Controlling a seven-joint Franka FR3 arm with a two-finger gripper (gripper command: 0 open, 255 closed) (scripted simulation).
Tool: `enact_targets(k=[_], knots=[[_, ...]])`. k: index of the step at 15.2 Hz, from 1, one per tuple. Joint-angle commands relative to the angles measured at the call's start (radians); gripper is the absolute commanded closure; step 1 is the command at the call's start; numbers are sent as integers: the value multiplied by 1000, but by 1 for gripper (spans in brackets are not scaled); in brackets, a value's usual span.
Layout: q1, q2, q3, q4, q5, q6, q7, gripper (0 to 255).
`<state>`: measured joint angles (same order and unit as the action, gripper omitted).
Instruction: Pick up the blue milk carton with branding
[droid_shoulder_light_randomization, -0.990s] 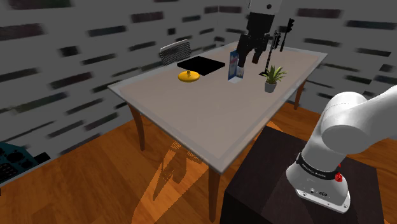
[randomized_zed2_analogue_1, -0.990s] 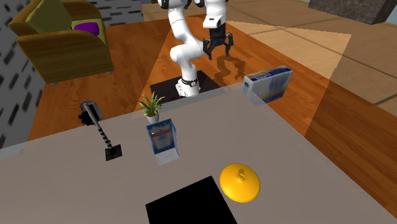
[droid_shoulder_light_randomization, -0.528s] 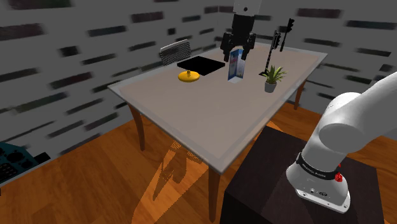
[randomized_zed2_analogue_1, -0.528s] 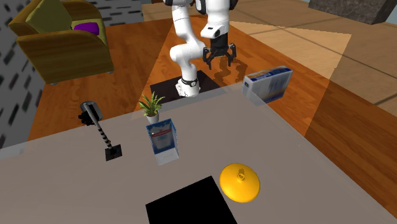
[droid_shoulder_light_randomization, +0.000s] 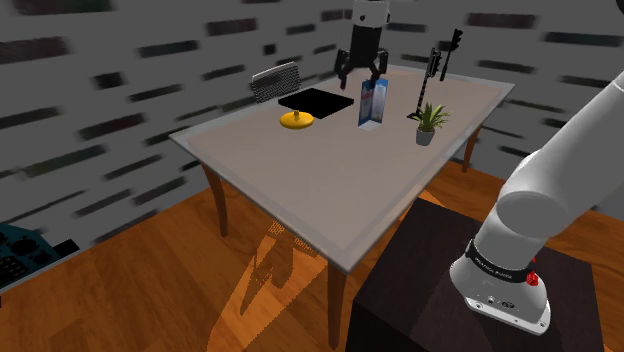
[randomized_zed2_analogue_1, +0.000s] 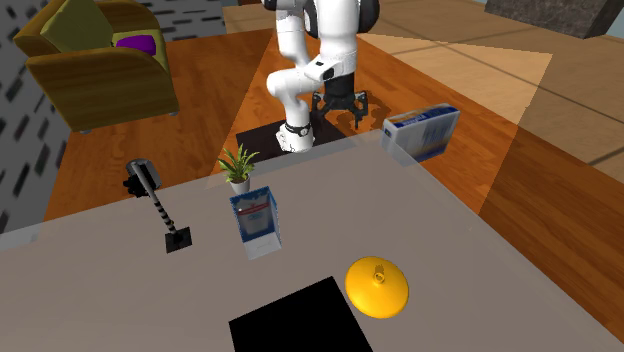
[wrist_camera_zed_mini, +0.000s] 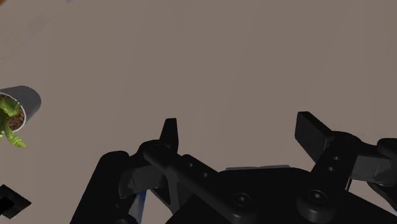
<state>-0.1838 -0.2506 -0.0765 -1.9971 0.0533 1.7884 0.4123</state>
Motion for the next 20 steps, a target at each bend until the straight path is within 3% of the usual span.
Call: enact_targets(k=[1, 10, 20], knots=[[-18, 72, -14, 61, -2, 6, 35, 0], [-97, 352, -89, 346, 9, -23, 175, 0], [-215, 655, -179, 711, 67, -121, 312, 0]])
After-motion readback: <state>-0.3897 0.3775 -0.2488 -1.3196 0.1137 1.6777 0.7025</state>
